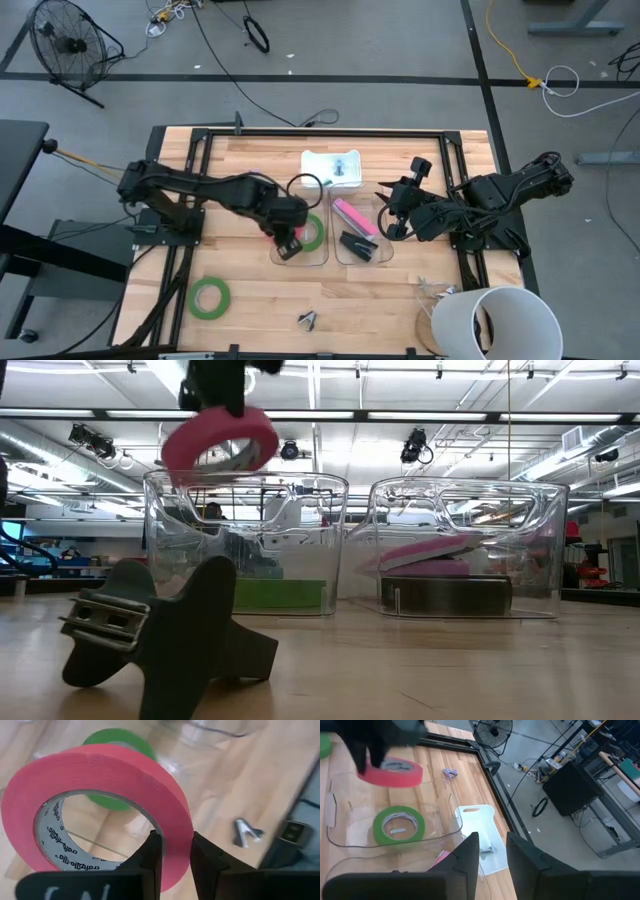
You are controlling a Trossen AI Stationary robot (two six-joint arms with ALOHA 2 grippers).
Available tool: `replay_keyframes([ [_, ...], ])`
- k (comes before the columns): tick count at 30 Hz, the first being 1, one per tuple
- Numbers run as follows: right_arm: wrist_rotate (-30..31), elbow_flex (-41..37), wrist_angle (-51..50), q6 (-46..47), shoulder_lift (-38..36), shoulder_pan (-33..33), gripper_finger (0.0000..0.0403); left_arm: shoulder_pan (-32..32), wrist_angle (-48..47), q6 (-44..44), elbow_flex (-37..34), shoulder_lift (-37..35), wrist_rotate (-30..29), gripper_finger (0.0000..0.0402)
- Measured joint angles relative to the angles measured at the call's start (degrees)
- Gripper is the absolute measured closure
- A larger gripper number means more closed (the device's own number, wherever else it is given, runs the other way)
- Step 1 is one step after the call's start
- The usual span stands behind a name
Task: Pick and place Stapler, Stapler remover, tape
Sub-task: Put the pink tape into the left transparent bin
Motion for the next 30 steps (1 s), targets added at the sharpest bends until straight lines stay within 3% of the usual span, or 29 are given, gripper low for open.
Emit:
replay_keyframes([
  [12,-0.1,0.0,0.0,-0.5,0.0,0.0,0.0305,6.5,2.0,6.6,0.0,10.0,5.2,0.0330],
  [30,-0.1,0.0,-0.1,-1.3,0.0,0.0,0.0305,8.4,5.5,8.1,6.2,10.8,6.1,0.0330],
])
